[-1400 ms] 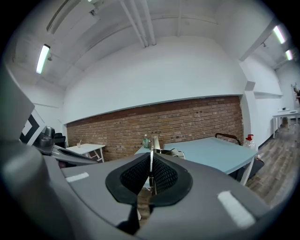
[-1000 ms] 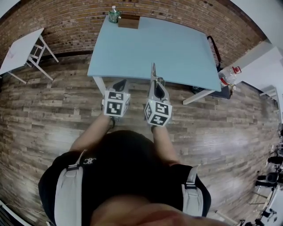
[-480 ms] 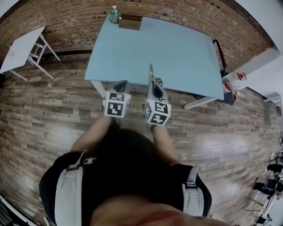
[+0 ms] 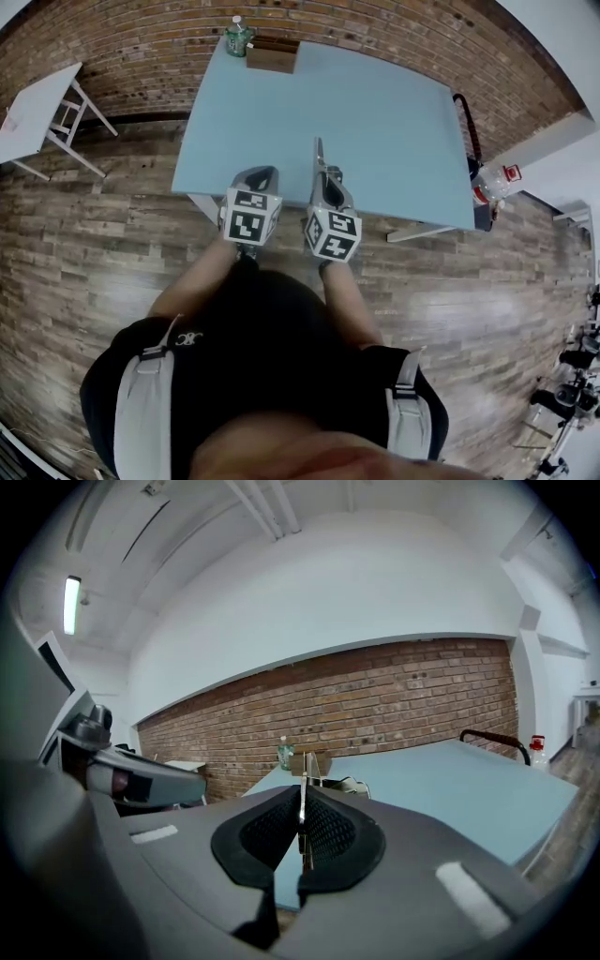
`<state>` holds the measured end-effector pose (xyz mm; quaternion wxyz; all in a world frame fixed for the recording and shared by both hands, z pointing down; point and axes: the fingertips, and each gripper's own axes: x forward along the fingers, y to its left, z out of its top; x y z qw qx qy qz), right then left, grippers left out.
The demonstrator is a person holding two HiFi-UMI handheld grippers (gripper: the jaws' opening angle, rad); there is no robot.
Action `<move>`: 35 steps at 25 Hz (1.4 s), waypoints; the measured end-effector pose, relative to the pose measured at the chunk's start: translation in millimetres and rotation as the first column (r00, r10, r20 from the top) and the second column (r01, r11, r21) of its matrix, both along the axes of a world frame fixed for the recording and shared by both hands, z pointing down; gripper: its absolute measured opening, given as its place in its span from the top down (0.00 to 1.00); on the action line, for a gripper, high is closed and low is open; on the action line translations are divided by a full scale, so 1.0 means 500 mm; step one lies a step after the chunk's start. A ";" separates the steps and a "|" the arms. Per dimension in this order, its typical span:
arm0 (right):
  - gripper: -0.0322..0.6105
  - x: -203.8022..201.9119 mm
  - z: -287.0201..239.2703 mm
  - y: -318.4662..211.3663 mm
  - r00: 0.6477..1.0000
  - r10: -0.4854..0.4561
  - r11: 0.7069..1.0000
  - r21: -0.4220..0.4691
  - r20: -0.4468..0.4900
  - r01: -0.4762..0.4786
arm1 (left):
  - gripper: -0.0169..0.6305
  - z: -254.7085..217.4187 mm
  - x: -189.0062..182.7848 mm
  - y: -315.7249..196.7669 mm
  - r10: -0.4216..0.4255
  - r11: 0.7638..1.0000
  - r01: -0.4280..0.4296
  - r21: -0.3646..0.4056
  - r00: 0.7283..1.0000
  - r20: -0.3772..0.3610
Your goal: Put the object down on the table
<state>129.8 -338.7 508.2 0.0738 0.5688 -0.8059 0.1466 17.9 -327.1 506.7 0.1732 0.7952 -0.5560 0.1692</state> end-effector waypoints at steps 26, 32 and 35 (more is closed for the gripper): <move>0.92 -0.074 0.148 -0.283 0.987 0.154 0.966 -0.203 -0.050 -0.160 | 0.98 0.070 -0.102 -0.336 0.138 0.984 -0.143 -0.104 0.989 -0.053; 0.92 -0.066 0.208 -0.293 0.981 0.181 0.942 -0.273 -0.073 -0.194 | 0.98 0.106 -0.101 -0.361 0.159 0.975 -0.168 -0.144 0.985 -0.072; 0.92 -0.065 0.243 -0.299 0.980 0.189 0.930 -0.311 -0.060 -0.198 | 0.98 0.120 -0.102 -0.366 0.162 0.972 -0.171 -0.164 0.984 -0.069</move>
